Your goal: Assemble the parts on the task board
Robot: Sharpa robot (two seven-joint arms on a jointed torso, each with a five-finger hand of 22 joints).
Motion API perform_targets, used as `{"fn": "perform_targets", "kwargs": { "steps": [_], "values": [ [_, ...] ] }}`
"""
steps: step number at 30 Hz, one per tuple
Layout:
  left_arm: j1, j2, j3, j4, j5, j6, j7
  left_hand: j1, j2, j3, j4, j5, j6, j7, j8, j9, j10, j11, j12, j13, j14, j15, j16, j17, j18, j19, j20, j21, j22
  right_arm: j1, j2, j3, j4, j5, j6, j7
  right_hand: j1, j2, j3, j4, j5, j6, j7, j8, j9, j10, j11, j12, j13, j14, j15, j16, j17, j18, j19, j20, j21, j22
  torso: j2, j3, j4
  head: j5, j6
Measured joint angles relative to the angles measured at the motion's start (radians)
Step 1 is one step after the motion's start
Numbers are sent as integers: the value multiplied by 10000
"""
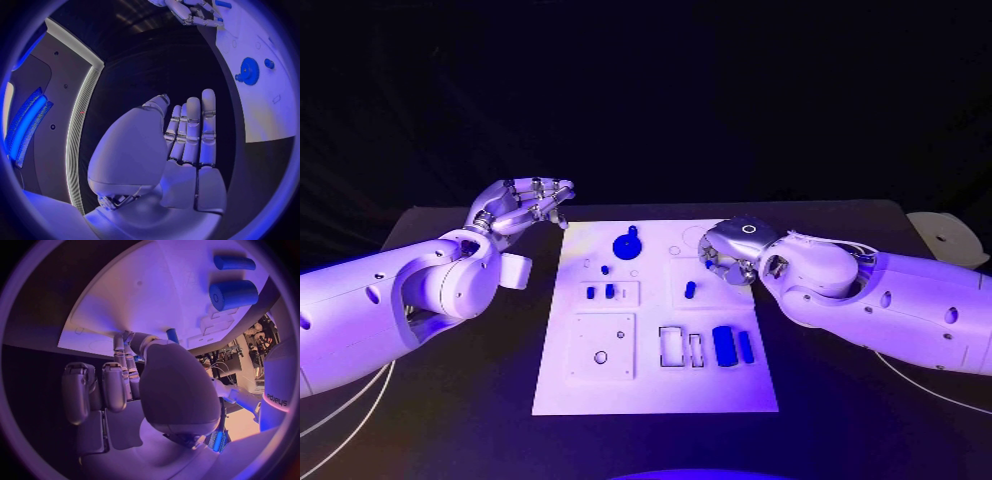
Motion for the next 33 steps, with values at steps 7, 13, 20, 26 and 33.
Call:
{"fn": "perform_targets", "kwargs": {
  "steps": [7, 13, 20, 26, 33],
  "values": [
    [0, -3, 0, -16, 3, 1, -47, 0, 0, 27, 27, 0, 0, 0, 0, 0, -36, 36, 0, 0, 0, 0, 0, -14, 0, 0, 0, -11, -4, -38, -128, -26, 144, -6, -400, -123, -381, -51, 56, -108, -179, 15, -19, 42, 53, 228, -133, -75, 26, 5, -4, -1, -73, 1, 0, 0, 41, -1, 0, -7, 0, -21, 12],
    [0, -6, 0, -35, 5, 2, -73, 33, -45, 55, -1, 0, 0, 0, 33, 1, -72, -1, 0, -7, -35, 35, 0, -23, 1, 0, 0, -39, -10, -8, -209, 3, 270, 6, -690, -199, -645, -69, 71, -123, -434, 17, -22, 42, 94, 244, -148, -128, -3, 37, -36, -1, -83, 1, 0, 1, 80, -2, 0, -7, -2, -29, 19],
    [0, -13, 0, -51, 9, 3, -97, -4, -84, 83, -29, 0, 0, 0, 34, 2, -105, 35, 0, -9, -35, 35, -36, -34, 0, 0, 0, -38, -19, 81, -390, 60, 516, 60, -968, -271, -802, -123, 71, -123, -579, 26, -33, 43, 135, 278, -114, -165, -12, 37, -36, -1, -83, 1, 0, 1, 118, -3, 2, -1, -8, -33, 23],
    [0, -27, 0, -57, 10, 4, -115, -4, -84, 111, -1, 0, 0, 0, 34, 2, -105, 35, 0, -8, -35, 35, -36, -42, 1, 0, 0, -76, -19, 160, -750, 128, 1172, 245, -1124, -328, -844, -82, 71, -123, -581, 26, -33, 42, 120, 278, -114, -165, -12, 37, -36, -1, -83, 1, 0, 1, 124, -3, 2, -1, -9, -2, 14],
    [0, 5, 0, -99, 11, 4, -133, -4, -84, 138, -28, 0, 0, 0, 34, 2, -141, 71, 0, -8, -107, 34, -36, -52, 0, 0, 0, -76, -28, 172, -686, 155, 2144, 475, -1334, -341, -855, -70, 70, -123, -584, 25, -34, 42, 116, 278, -114, -165, -12, 37, -36, -1, -100, 1, 0, 1, 166, -5, -9, 5, -15, 174, 6]
  ]
}}
